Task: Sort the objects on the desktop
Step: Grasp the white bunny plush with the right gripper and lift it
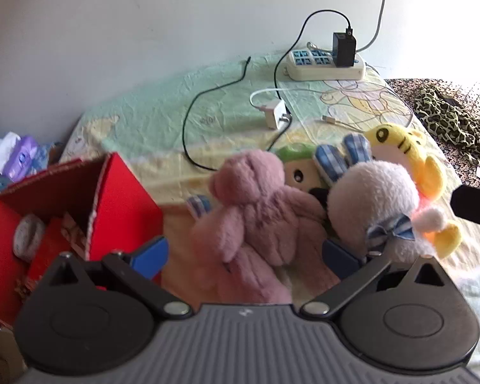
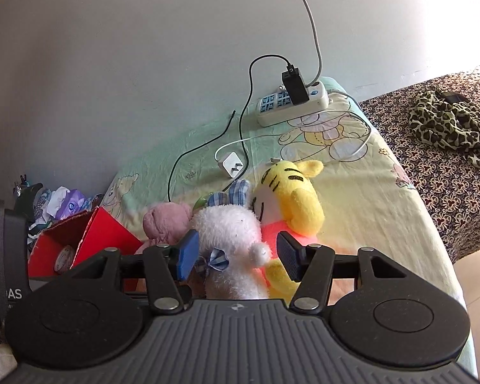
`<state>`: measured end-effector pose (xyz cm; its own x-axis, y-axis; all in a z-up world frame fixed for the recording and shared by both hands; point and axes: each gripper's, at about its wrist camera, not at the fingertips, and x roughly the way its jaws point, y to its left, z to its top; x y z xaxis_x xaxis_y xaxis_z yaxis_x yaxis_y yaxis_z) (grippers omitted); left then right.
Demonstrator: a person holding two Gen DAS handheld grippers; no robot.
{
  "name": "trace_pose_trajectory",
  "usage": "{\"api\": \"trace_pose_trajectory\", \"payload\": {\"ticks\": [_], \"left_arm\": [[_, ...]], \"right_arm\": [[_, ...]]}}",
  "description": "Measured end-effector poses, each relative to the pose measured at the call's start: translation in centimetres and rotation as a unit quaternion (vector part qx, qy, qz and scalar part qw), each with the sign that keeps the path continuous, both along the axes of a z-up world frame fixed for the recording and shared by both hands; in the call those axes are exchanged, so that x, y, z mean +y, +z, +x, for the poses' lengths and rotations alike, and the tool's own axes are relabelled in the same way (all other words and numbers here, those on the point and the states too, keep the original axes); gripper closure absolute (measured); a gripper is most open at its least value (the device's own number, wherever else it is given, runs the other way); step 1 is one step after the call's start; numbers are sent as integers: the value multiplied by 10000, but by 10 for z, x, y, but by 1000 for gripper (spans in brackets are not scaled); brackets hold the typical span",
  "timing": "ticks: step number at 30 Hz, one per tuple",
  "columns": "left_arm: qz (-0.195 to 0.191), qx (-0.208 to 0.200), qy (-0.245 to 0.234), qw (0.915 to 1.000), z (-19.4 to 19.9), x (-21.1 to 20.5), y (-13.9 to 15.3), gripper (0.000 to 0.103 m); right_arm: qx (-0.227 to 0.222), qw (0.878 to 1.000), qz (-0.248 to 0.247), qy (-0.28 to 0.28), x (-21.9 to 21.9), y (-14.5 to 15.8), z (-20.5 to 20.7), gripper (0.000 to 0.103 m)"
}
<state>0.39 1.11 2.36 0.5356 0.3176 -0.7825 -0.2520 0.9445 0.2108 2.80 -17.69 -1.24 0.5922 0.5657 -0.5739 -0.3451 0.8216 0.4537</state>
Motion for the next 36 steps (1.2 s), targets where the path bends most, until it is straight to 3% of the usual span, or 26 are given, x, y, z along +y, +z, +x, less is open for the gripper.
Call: {"api": "trace_pose_trajectory", "payload": {"ticks": [5,9,12,17,22,25,30,33,36], "left_arm": [[552,-537,-149,9969,6,21,49,1],[88,-921,-345,9951,2,30,73,1],[-614,-902,-574,9924,-3,20,56,1],[-1314,-365,-668,9884,2,-3,18,8],[-1893,-83,-589,9801,8,-2,-8,5],[-1831,10,-598,9813,14,-5,-16,4],[-2173,173,-568,9743,24,-5,-29,7],[-2155,170,-660,9741,30,-13,-32,16],[-1991,97,-658,9777,35,-17,-33,16]], "right_arm": [[-63,9999,86,67,-3,6,1,45],[-126,9998,79,157,-3,9,4,45],[-143,9997,93,189,-3,10,5,45],[-26,9996,122,260,-3,5,9,46],[238,9988,279,325,-3,-5,23,50],[506,9967,536,332,-5,-14,34,49],[939,9917,803,361,-4,-29,47,49],[1167,9881,897,436,-2,-37,52,48],[1477,9819,1050,545,1,-47,59,47]]}}
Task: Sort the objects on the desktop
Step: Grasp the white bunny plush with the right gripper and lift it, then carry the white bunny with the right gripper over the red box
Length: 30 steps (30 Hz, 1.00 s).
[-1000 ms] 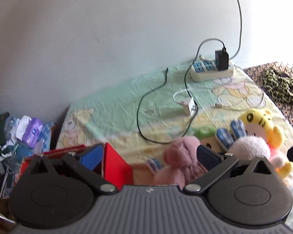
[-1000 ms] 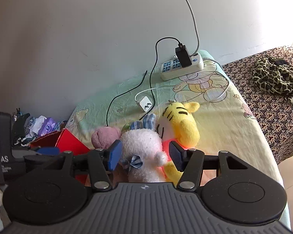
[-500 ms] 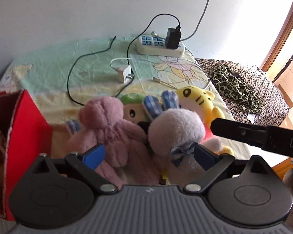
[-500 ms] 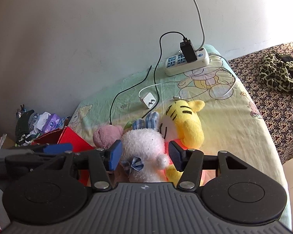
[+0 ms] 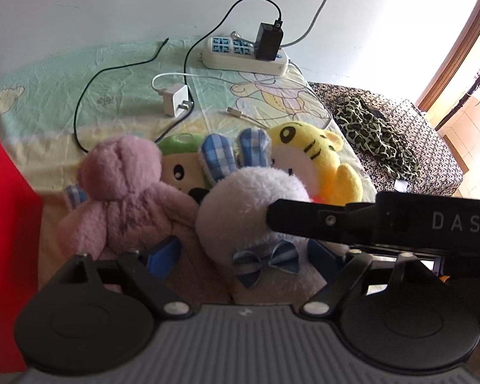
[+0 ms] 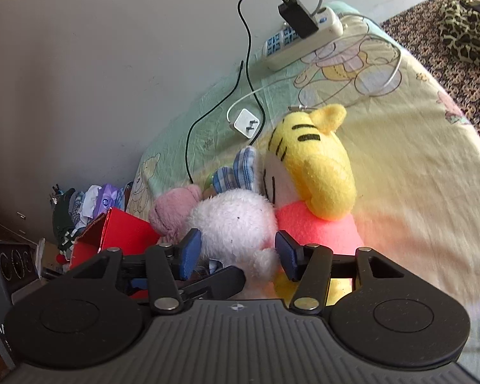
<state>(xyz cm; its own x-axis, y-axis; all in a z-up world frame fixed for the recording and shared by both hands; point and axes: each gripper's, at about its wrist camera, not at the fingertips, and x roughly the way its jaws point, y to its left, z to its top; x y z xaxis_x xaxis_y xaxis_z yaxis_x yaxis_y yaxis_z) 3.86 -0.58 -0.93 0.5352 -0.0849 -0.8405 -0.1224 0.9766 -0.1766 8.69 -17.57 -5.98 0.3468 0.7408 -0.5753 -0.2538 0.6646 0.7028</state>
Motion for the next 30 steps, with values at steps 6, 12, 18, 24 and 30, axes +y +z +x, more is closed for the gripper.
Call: {"api": "trace_pose_trajectory", "payload": {"ticks": [6,12,18,24,30], "left_arm": [[212,-148,-153,9995,0,-8,4,29],[306,-207,-205,9991,-4,-13,3,34],[222,-410,-208,9987,-20,-10,11,35],[158,-589,-206,9979,-41,-8,21,35],[198,-815,-263,9961,-61,-10,34,35]], "right_arm": [[97,9997,147,183,2,-4,7,55],[118,9994,201,253,-3,-4,7,57],[37,9993,115,345,-2,1,3,59],[-149,9987,46,480,3,13,-11,59],[-332,9980,32,530,5,24,-27,59]]}}
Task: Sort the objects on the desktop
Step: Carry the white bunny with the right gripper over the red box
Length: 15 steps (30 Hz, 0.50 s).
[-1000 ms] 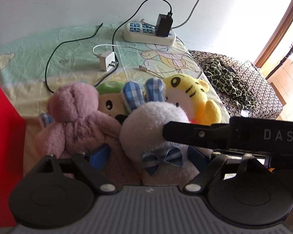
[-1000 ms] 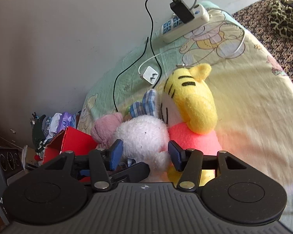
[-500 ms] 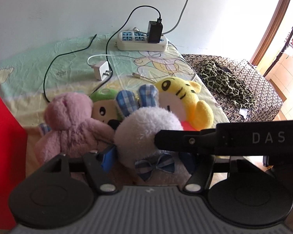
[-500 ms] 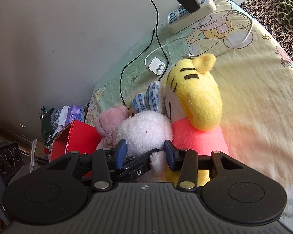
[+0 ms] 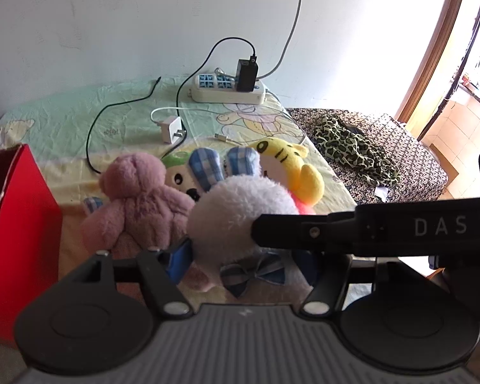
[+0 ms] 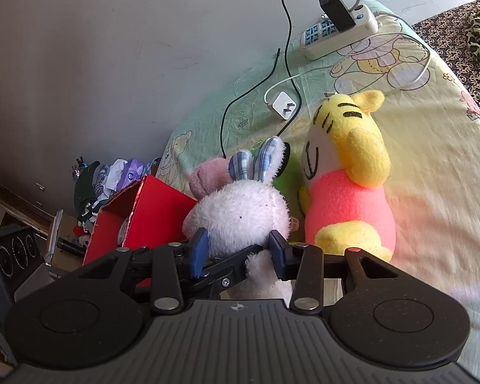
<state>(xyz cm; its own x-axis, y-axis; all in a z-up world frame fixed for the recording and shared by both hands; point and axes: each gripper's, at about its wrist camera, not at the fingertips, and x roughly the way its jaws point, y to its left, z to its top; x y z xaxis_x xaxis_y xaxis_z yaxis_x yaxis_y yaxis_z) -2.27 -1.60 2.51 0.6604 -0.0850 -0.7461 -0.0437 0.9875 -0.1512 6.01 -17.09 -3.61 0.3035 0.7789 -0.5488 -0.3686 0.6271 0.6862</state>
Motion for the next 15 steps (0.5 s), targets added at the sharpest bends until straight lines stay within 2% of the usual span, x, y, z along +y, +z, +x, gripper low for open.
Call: {"api": "trace_pose_trajectory", "payload": {"ticks": [8,15], "left_arm": [[60,-284,83,9995,-32,7,15,35],[96,-512,246,9983,-53,31,30,35]], "right_arm": [[-265,9996,114,22,1,15,-26,58],[-410,9986,288,183,16,22,-45,57]]}}
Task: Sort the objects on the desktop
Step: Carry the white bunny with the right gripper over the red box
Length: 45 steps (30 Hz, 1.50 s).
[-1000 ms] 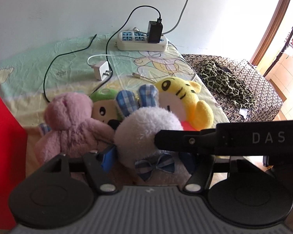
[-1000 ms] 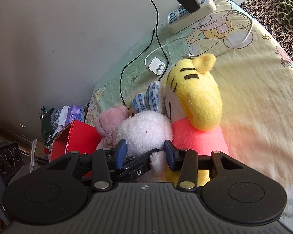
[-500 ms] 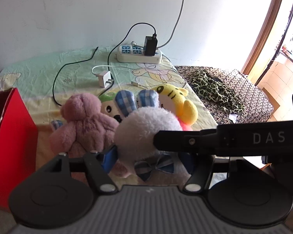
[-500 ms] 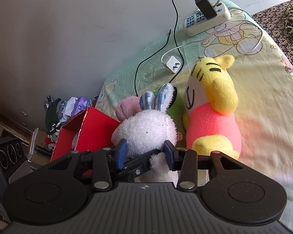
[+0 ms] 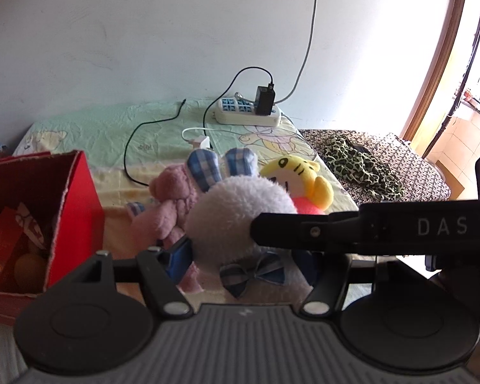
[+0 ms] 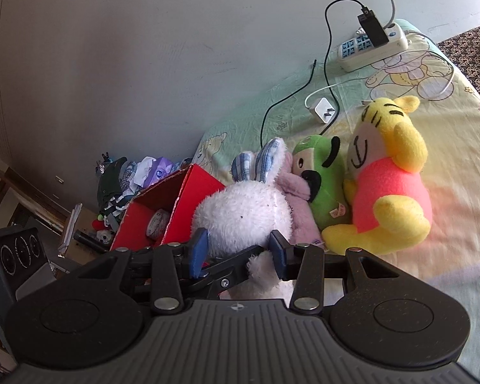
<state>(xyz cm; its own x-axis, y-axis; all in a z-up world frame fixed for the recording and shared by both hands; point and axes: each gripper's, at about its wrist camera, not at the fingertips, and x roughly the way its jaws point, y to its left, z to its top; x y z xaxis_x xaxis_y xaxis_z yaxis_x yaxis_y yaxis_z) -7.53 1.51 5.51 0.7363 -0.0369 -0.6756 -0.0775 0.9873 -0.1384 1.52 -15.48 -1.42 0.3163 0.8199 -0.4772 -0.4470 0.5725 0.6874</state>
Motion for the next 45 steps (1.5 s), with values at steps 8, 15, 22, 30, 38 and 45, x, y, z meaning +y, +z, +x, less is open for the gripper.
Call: {"api": "trace_pose_trajectory", "payload": {"ticks": [8,15,22,30,38,45], "left_arm": [[198,-417,10,9989,-21,52,28,35],[364,-604,160,9974,-41,117,43,35],[410,-557,516,9963,-60,189,36,35],[451,-276,772,9956,-76,254,13,35],[633,-67,885,9940,-76,297,-3,35],[710,232,1059,9916,-70,328,-19,35]], "right_arm": [[-264,9993,280,-27,38,19,-14,57],[-452,9978,484,-43,93,37,-27,57],[-496,9967,619,144,167,39,-32,57],[-240,9964,709,400,243,23,-41,57],[57,9964,718,453,294,8,-42,57],[486,9950,724,485,328,-10,-37,57]]}}
